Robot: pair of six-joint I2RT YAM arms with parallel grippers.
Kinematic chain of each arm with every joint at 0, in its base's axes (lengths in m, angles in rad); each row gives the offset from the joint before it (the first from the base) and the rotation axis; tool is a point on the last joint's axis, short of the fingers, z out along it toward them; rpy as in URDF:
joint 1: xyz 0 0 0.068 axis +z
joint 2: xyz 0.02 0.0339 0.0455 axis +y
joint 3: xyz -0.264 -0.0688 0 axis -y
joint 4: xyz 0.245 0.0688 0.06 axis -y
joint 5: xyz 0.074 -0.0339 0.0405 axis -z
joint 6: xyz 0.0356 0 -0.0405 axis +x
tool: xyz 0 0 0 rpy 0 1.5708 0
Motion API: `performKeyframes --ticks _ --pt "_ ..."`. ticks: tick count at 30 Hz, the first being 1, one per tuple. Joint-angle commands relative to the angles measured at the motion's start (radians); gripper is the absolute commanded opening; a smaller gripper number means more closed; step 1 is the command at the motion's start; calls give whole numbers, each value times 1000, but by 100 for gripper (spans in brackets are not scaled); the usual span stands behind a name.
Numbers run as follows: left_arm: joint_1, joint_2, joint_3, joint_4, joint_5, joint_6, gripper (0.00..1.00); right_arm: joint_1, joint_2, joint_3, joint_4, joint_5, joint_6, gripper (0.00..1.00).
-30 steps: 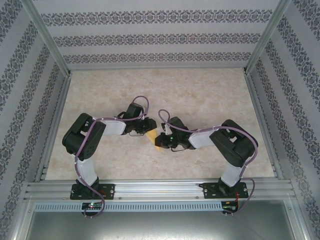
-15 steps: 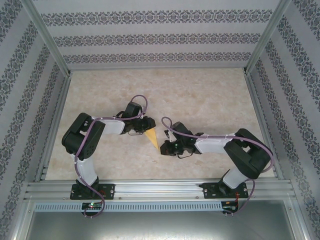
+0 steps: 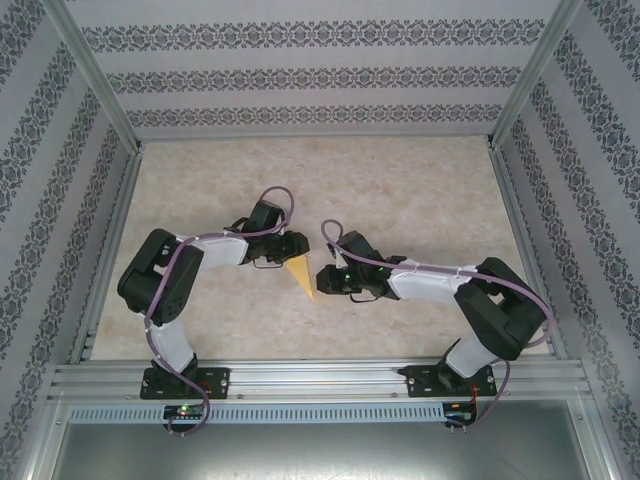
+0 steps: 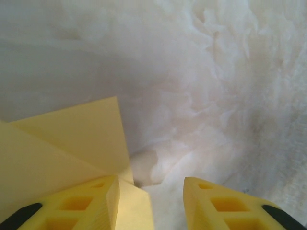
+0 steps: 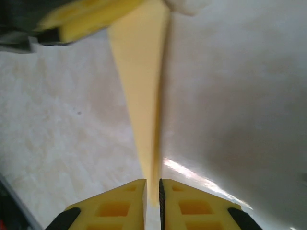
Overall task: Fold a paper plane with a square sheet of paper (pick it up from the middle)
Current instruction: Fold the wing for the fifth time at the center of the table.
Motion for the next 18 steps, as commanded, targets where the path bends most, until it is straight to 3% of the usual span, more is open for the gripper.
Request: performKeyframes --ticks 1,4,8,11,18 --pt "-28 -114 69 -198 -164 75 47 -36 -87 -60 11 127 14 21" --pt "-50 -171 122 -316 -255 89 52 -69 -150 -110 47 146 19 23" --pt "-110 -188 228 -562 -498 51 54 -97 -204 -134 49 148 -12 31" --pt "-163 -171 282 -674 -608 11 57 -115 -203 -140 66 136 -19 32" --pt "-247 -31 387 -732 -599 -32 63 -122 -151 -143 159 71 13 36"
